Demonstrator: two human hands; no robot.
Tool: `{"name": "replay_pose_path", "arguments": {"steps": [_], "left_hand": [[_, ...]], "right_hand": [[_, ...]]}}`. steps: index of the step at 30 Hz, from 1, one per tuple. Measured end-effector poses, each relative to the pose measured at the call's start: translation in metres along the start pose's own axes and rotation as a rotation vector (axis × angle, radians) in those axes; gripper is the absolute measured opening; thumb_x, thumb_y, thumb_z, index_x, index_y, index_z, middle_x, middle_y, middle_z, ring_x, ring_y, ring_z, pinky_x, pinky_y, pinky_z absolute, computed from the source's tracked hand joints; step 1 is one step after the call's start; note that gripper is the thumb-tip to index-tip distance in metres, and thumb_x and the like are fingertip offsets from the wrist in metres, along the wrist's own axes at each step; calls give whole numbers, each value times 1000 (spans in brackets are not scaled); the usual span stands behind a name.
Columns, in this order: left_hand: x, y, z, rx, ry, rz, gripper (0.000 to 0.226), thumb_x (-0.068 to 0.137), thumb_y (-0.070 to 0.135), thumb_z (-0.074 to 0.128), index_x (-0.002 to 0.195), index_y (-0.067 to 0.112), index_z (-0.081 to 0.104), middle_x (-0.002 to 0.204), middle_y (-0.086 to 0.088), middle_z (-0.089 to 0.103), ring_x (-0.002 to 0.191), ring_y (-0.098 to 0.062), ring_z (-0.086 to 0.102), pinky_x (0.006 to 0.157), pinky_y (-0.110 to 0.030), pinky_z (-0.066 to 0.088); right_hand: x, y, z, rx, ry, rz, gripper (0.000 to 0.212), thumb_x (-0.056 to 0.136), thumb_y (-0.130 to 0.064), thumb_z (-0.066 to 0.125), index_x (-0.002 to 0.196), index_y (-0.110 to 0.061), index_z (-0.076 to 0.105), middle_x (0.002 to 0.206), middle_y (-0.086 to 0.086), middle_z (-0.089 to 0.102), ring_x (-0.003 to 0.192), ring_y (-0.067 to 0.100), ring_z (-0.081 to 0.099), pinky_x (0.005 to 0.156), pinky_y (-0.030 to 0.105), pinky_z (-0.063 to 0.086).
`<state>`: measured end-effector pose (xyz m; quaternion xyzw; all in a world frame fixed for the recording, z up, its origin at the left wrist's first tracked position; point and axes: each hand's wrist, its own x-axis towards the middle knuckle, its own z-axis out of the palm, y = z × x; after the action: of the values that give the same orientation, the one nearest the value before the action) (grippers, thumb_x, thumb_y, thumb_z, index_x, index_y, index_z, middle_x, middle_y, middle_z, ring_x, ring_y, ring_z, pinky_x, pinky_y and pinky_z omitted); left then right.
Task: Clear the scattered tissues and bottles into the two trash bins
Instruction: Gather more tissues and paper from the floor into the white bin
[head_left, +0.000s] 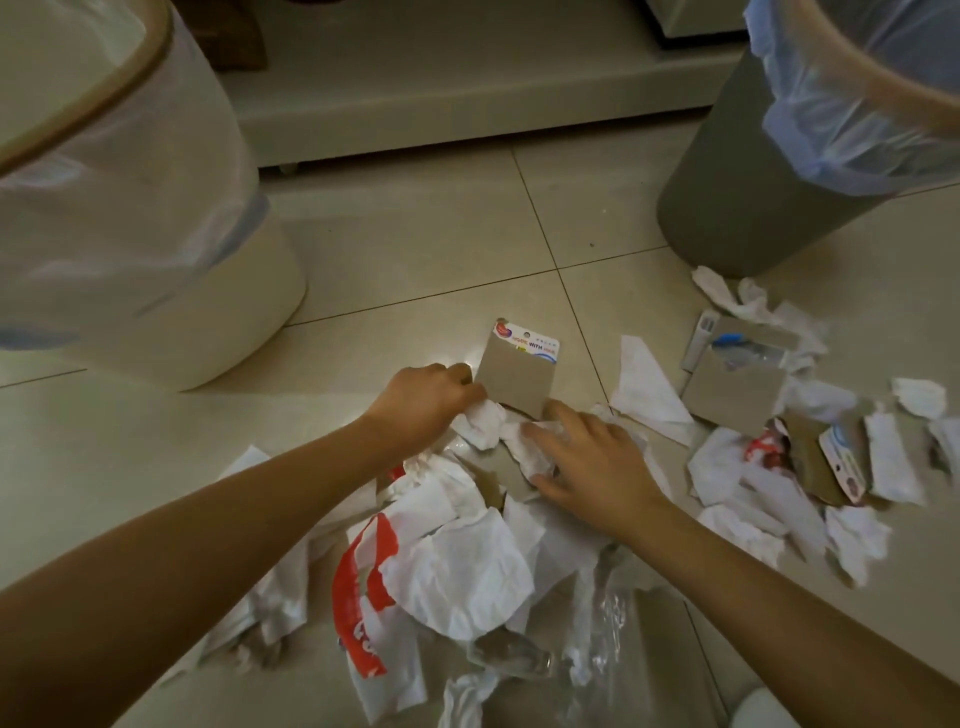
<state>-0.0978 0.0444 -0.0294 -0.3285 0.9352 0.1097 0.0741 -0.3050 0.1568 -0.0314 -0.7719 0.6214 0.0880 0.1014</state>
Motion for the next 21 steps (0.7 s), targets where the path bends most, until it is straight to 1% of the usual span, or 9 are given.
{"name": "replay_pose_path", "arguments": {"steps": [2,5,7,9,12,14,17,19,21], "left_hand": [[0,-6,-3,-3,65,12,44,68,-5,74,106,16,68,91,-9,66,63,-27,62,45,-31,48],[1,-11,-16,-19,118,-1,45,67,-4,77,107,15,69,95,-10,67,66,-28,63,47,-34,51],[3,-15,-25,-14,155,-35,43,70,-2,75,109,16,69,101,-11,67,72,-30,64,51,-34,51],[7,-20,-34,5,196,-58,38,72,0,74,107,15,70,104,-12,67,75,-32,65,55,-38,53],[16,-28,-45,23,256,-88,30,75,0,70,102,14,70,102,-13,67,76,-34,65,56,-42,55],[22,-30,-49,23,295,-105,28,76,1,70,100,15,70,100,-11,66,75,-34,64,55,-42,54],[28,-18,-46,2,326,-70,27,73,0,72,95,15,72,94,-10,68,68,-33,65,49,-39,53],[33,-7,-41,2,315,-30,25,73,3,72,95,14,73,92,-9,69,65,-32,65,47,-36,51],[39,2,-35,-13,292,-28,24,79,10,68,103,13,70,100,-10,68,72,-32,65,51,-37,51]], "right_hand": [[4,-10,5,-5,-14,-4,54,70,-41,71,119,-25,55,121,12,56,86,33,60,60,42,52],[10,-19,8,-28,23,5,47,60,-30,81,103,-22,63,96,9,61,70,29,58,46,34,47],[12,-20,7,-39,50,0,47,52,-22,85,94,-21,64,85,6,60,65,25,57,42,30,41],[14,-19,5,-40,64,-6,49,47,-19,87,91,-21,66,81,4,59,63,22,57,41,27,38],[15,-16,0,12,129,-9,54,42,-19,89,91,-21,69,78,3,60,60,21,58,41,24,32],[14,-16,-4,88,205,-18,44,54,-15,87,94,-18,69,80,5,61,61,22,60,41,25,38],[10,-13,-12,234,414,16,30,71,-6,74,98,-18,69,85,4,63,64,22,60,41,30,46],[6,-11,-22,371,528,65,26,80,-8,66,103,-20,68,92,-1,64,70,16,60,49,29,48],[0,-8,-34,533,609,149,23,84,-12,65,104,-21,68,96,-6,65,74,9,59,57,23,46]]}}
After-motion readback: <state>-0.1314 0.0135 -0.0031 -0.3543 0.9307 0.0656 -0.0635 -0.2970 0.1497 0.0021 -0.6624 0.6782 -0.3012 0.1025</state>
